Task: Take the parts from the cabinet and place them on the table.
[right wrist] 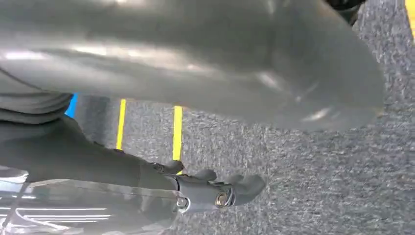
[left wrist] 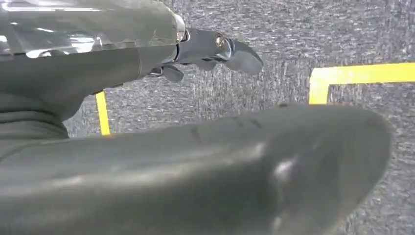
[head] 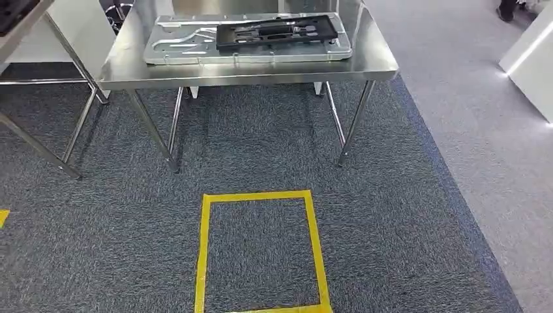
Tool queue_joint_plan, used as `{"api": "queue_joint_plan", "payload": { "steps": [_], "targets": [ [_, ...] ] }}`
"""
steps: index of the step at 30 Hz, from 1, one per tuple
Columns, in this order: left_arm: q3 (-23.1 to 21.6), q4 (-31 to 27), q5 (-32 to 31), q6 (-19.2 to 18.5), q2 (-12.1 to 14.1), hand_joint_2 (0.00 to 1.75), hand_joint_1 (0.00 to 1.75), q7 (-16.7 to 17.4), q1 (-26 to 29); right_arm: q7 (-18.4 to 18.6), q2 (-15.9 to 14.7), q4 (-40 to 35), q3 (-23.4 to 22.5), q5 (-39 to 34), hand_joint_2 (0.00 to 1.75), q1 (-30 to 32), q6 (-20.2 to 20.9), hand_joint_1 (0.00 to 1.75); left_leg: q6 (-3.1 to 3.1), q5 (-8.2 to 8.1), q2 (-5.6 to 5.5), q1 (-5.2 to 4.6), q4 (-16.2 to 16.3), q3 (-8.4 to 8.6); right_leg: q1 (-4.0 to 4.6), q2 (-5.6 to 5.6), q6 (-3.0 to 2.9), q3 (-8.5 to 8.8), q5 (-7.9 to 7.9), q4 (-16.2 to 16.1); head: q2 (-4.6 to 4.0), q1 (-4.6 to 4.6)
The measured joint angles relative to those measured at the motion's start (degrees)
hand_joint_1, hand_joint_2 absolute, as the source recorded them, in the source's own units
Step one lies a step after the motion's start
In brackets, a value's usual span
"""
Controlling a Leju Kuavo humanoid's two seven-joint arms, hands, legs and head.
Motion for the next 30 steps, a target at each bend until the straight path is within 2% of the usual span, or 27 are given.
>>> {"api": "queue_joint_plan", "payload": {
  "steps": [1, 2, 3, 4, 5, 6, 7, 8, 9, 10, 11, 12, 13, 16, 17, 18, 19, 20, 21, 22, 23, 24, 25, 26, 28, 29, 30],
  "targets": [
    [0.0, 0.0, 0.0, 0.0, 0.0, 0.00, 0.00, 0.0, 0.1, -0.5, 0.0, 0.0, 0.0, 0.0, 0.00, 0.0, 0.2, 0.00, 0.57, 0.51, 0.05, 0.14, -0.2, -0.36, 0.21, 0.08, 0.42, -0.07, 0.43, -0.1, 0.00, 0.00],
    [0.0, 0.0, 0.0, 0.1, -0.1, 0.00, 0.00, -0.1, 0.0, -0.8, 0.0, 0.0, 0.0, 0.2, 0.00, 0.1, 0.2, 0.00, 1.12, 1.28, 0.41, 0.59, -0.6, -0.73, -0.14, 0.36, 0.75, -0.42, -0.50, 0.4, 0.00, 0.00],
    [0.0, 0.0, 0.0, 0.2, -0.1, 0.00, 0.00, -0.2, -0.1, -1.1, 0.0, 0.0, 0.0, 0.6, 0.00, 0.1, 0.1, 0.00, 1.62, 1.79, 0.32, 0.53, -0.6, -1.16, -0.15, 0.58, 1.07, -1.03, -3.11, 1.9, 0.00, 0.00],
    [0.0, 0.0, -0.1, 0.3, 0.0, 0.00, 0.00, -0.2, -0.1, -1.0, 0.0, 0.0, 0.0, 1.0, 0.00, 0.0, 0.2, 0.00, 1.97, 2.35, 0.26, 0.49, -0.6, -1.81, -0.25, 0.61, 1.25, -1.98, -6.83, 5.4, 0.00, 0.00],
    [0.0, 0.0, -0.2, 0.3, 0.0, 0.00, 0.00, -0.3, -0.1, -0.8, 0.0, 0.0, 0.1, 1.6, 0.00, 0.1, 0.6, 0.00, 2.06, 2.95, 0.17, 0.41, -0.5, -2.51, -0.33, 0.61, 1.47, -3.16, -10.21, 10.0, 0.00, 0.00],
    [0.0, 0.0, -0.2, 0.3, 0.0, 0.00, 0.00, -0.3, -0.1, -0.6, 0.0, 0.0, 0.2, 2.0, 0.00, 0.1, 0.8, 0.00, 2.06, 3.55, 0.02, 0.31, -0.5, -3.35, -0.35, 0.60, 1.64, -4.17, -12.56, 14.4, 0.00, 0.00],
    [0.0, 0.0, -0.2, 0.4, 0.0, 0.00, 0.00, -0.3, 0.0, -0.6, 0.0, 0.0, 0.3, 2.4, 0.00, 0.1, 1.0, 0.00, 2.01, 4.16, -0.18, 0.25, -0.2, -4.29, -0.36, 0.60, 1.73, -4.54, -13.23, 17.4, 0.00, 0.00],
    [0.0, 0.0, -0.2, 0.4, 0.0, 0.00, 0.00, -0.3, 0.0, -0.6, 0.0, 0.0, 0.4, 2.5, 0.00, 0.1, 0.9, 0.00, 1.89, 4.68, -0.60, 0.23, 0.0, -5.28, -0.35, 0.61, 1.72, -3.78, -11.87, 17.9, 0.00, 0.00],
    [0.0, 0.0, -0.2, 0.4, 0.0, 0.00, 0.00, -0.3, -0.1, -0.6, 0.0, 0.0, 0.6, 2.5, 0.00, 0.1, 0.7, 0.00, 1.78, 5.10, -0.89, 0.23, 0.3, -6.15, -0.35, 0.67, 1.61, -1.82, -9.64, 15.9, 0.00, 0.00],
    [0.0, 0.0, -0.2, 0.4, 0.0, 0.00, 0.00, -0.3, -0.2, -0.6, 0.0, 0.0, 0.6, 2.5, 0.00, 0.1, 0.2, 0.00, 1.74, 5.45, -0.81, 0.22, 0.7, -6.98, -0.34, 0.75, 1.49, 1.12, -7.36, 12.0, 0.00, 0.00],
    [0.0, 0.0, -0.2, 0.4, 0.0, 0.00, 0.00, -0.3, -0.1, -0.6, -0.1, 0.0, 0.6, 2.5, 0.00, 0.1, -0.1, 0.00, 1.65, 5.77, -1.07, 0.22, 1.0, -7.60, -0.31, 0.92, 1.22, 4.71, -5.89, 6.8, 0.00, 0.00],
    [0.0, 0.0, -0.2, 0.4, 0.0, 0.00, 0.00, -0.3, -0.1, -0.6, -0.1, 0.0, 0.6, 2.5, 0.00, -0.2, -0.1, 0.00, 1.38, 6.05, -1.31, 0.21, 1.4, -7.99, -0.28, 1.39, 0.78, 8.31, -6.69, 1.0, 0.00, 0.00],
    [0.0, 0.0, -0.2, 0.4, 0.0, 0.00, 0.00, -0.3, -0.1, -0.6, -0.1, 0.0, 0.6, 2.5, 0.00, -0.3, 0.0, 0.00, 1.01, 6.33, -1.37, -0.04, 1.6, -8.34, 0.16, 1.63, 0.47, 10.05, -7.71, -2.3, 0.00, 0.00],
    [0.0, 0.0, -0.2, 0.4, 0.0, 0.00, 0.00, -0.3, -0.1, -0.6, -0.1, 0.0, 0.6, 2.4, 0.00, -0.4, 0.0, 0.00, -0.01, 8.02, -1.44, 0.16, 1.0, -8.71, 0.48, 1.56, -0.68, 9.06, -6.77, -2.2, 0.00, 0.00],
    [0.0, 0.0, -0.2, 0.4, 0.0, 0.00, 0.00, -0.3, 0.1, -0.6, -0.1, 0.0, 0.6, 2.4, 0.00, -0.3, 0.0, 0.00, -0.44, 8.28, -1.69, -0.16, 1.1, -8.79, -0.06, 1.31, -1.28, 8.45, -5.94, -2.9, 0.00, 0.00],
    [0.0, 0.0, -0.3, 0.4, 0.1, 0.00, 0.00, -0.3, 0.0, -0.6, -0.1, 0.0, 0.6, 2.3, 0.00, -0.4, 0.0, 0.00, -0.68, 5.76, -1.34, 0.09, 2.4, -9.71, -0.13, 0.83, -1.72, 8.10, -5.19, -2.9, 0.00, 0.00],
    [0.0, 0.0, -0.3, 0.4, 0.1, 0.00, 0.00, -0.2, 0.0, -0.7, -0.1, 0.0, 0.6, 2.3, 0.00, -0.4, 0.0, 0.00, -0.90, 1.80, -1.19, 0.20, 5.5, -10.73, -0.16, 0.69, -2.31, 7.25, -4.64, -2.8, 0.00, -0.02],
    [0.0, 0.0, -0.3, 0.4, 0.1, 0.00, 0.00, -0.2, 0.0, -0.7, -0.1, 0.0, 0.6, 2.3, 0.00, -0.3, 0.0, 0.00, -1.07, -2.01, -1.08, 0.26, 9.9, -11.83, -0.08, 0.55, -2.28, 6.41, -4.06, -2.7, 0.00, -0.02],
    [0.0, 0.0, -0.3, 0.3, 0.1, 0.00, 0.00, -0.2, 0.0, -0.6, -0.1, 0.0, 0.6, 2.3, 0.00, -0.2, 0.0, 0.00, -1.20, -4.68, -0.97, 0.29, 14.2, -12.73, -0.02, 0.36, -2.30, 5.54, -3.49, -2.5, 0.00, -0.02],
    [0.0, 0.0, -0.5, 0.3, 0.0, 0.00, 0.00, -0.2, -0.1, -0.6, -0.2, 0.0, 0.6, 2.3, 0.00, -0.2, 0.0, 0.00, -1.31, -5.59, -0.86, 0.31, 17.8, -13.15, 0.02, 0.20, -2.29, 4.53, -2.87, -2.3, 0.00, -0.02],
    [0.0, 0.0, -0.5, 0.3, 0.0, 0.00, 0.00, -0.2, -0.1, -0.6, -0.2, 0.0, 0.6, 2.3, 0.00, -0.3, 0.0, 0.00, -1.35, -4.45, -0.76, 0.34, 19.6, -12.77, 0.05, 0.11, -2.20, 3.45, -2.25, -2.0, 0.00, -0.02],
    [0.0, 0.0, -0.6, 0.3, 0.0, 0.00, 0.00, -0.2, -0.1, -0.6, -0.2, 0.0, 0.6, 2.3, 0.00, -0.3, 0.0, 0.00, -1.33, -2.04, -0.71, 0.36, 19.1, -11.34, 0.05, 0.01, -2.08, 2.35, -1.69, -1.7, 0.00, -0.02],
    [0.0, 0.0, -0.6, 0.3, 0.1, 0.00, 0.00, -0.2, -0.1, -0.6, -0.1, 0.0, 0.6, 2.3, 0.00, -0.3, 0.0, 0.00, -1.27, 0.46, -0.68, 0.36, 16.4, -8.87, 0.03, -0.06, -1.92, 1.29, -1.14, -1.3, 0.00, -0.02],
    [0.0, 0.0, -0.6, 0.3, 0.1, 0.00, 0.00, -0.2, -0.2, -0.6, -0.1, 0.0, 0.6, 2.3, 0.00, -0.3, 0.0, 0.00, -1.11, 1.82, -0.63, 0.37, 12.0, -5.37, -0.01, -0.08, -1.70, 0.31, -0.66, -0.9, 0.00, -0.02],
    [0.0, 0.0, -0.6, 0.3, 0.1, 0.00, 0.00, -0.2, -0.5, -0.6, -0.1, 0.0, 0.6, 2.3, 0.00, -0.4, 0.0, 0.00, -0.80, -0.20, -0.58, 0.12, 1.0, 3.17, 0.34, -0.08, -1.16, -0.53, -0.12, 0.2, 0.00, -0.02],
    [0.0, 0.0, -0.6, 0.2, 0.1, 0.00, 0.00, -0.3, -0.6, -0.6, -0.1, 0.0, 0.6, 2.3, 0.00, -0.3, 0.0, 0.00, -0.49, -1.84, -0.67, 0.14, -1.5, 3.85, 0.37, -0.25, -0.73, -0.85, 0.38, 0.4, 0.00, -0.02],
    [0.0, 0.0, -0.6, 0.2, 0.1, 0.00, 0.00, -0.3, -0.7, -0.6, -0.1, 0.0, 0.6, 2.3, 0.00, -0.4, 0.0, 0.00, -0.28, -1.68, -0.69, 0.09, -1.3, 3.29, 0.27, -0.25, -0.52, -1.18, 1.08, 0.4, 0.00, -0.02]
  ]
}}
